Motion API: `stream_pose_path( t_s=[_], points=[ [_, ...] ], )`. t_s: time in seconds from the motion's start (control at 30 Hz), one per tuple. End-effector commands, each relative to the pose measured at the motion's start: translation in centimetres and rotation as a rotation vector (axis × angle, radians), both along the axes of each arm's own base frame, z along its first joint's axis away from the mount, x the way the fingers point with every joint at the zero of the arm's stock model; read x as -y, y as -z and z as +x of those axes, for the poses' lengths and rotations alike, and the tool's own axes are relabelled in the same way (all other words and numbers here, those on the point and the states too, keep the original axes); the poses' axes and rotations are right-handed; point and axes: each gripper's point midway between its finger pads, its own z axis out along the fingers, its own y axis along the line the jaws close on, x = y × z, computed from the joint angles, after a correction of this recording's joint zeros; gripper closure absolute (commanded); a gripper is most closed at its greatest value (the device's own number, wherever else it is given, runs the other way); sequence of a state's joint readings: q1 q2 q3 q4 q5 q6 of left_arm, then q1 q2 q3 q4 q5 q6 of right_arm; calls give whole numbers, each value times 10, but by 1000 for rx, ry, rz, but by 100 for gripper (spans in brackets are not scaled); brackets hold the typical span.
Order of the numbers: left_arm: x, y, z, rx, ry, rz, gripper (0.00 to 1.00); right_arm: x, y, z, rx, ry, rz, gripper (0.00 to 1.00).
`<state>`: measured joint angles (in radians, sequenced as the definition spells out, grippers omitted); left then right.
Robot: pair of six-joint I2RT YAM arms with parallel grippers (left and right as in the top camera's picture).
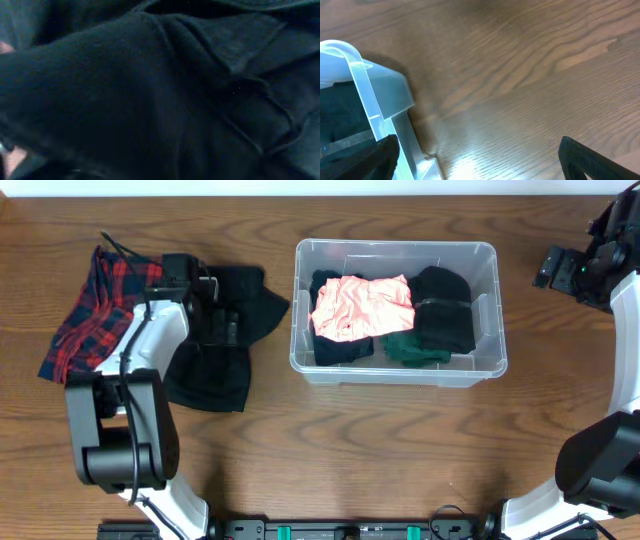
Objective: Pack container
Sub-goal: 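Reach left gripper to the black garment left of the bin and grasp, then lift the black garment with left gripper and lay it over the bin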
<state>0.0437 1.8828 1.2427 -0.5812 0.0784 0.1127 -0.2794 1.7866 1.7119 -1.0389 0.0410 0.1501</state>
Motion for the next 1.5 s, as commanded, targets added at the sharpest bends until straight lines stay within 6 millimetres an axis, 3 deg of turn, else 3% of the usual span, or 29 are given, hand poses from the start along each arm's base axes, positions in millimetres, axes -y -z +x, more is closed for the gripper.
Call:
stream_pose_path(
  t_s=[0.0,0.03,0.13,0.3,0.4,0.5,0.73,0.9,1.0,1.2,1.47],
  points=[
    [3,20,-5,-55,25,-12,62,2,2,0,-3,17,4,1],
    [3,20,-5,-55,21,-13,75,2,2,0,-3,17,4,1],
    [3,17,-3,-45,-3,-19,94,2,2,0,-3,17,4,1],
    [3,4,-1,-15,-18,-22,94,2,2,0,-3,17,4,1],
    [3,-14,0,14,-18,-22,94,2,2,0,-3,17,4,1],
    [3,-45,1,60,-17,-19,94,2,2,0,-3,17,4,1],
    [3,-144,7,237,-11,-11,94,2,2,0,-3,17,4,1],
    [5,-198,9,388,33,12,94,2,2,0,-3,17,4,1],
    [11,-218,9,445,85,31,94,2,2,0,-3,17,4,1],
    [47,-265,13,567,265,73,94,2,2,0,-3,17,4,1],
    [136,-319,11,785,613,201,94,2,2,0,-3,17,4,1]
  ],
)
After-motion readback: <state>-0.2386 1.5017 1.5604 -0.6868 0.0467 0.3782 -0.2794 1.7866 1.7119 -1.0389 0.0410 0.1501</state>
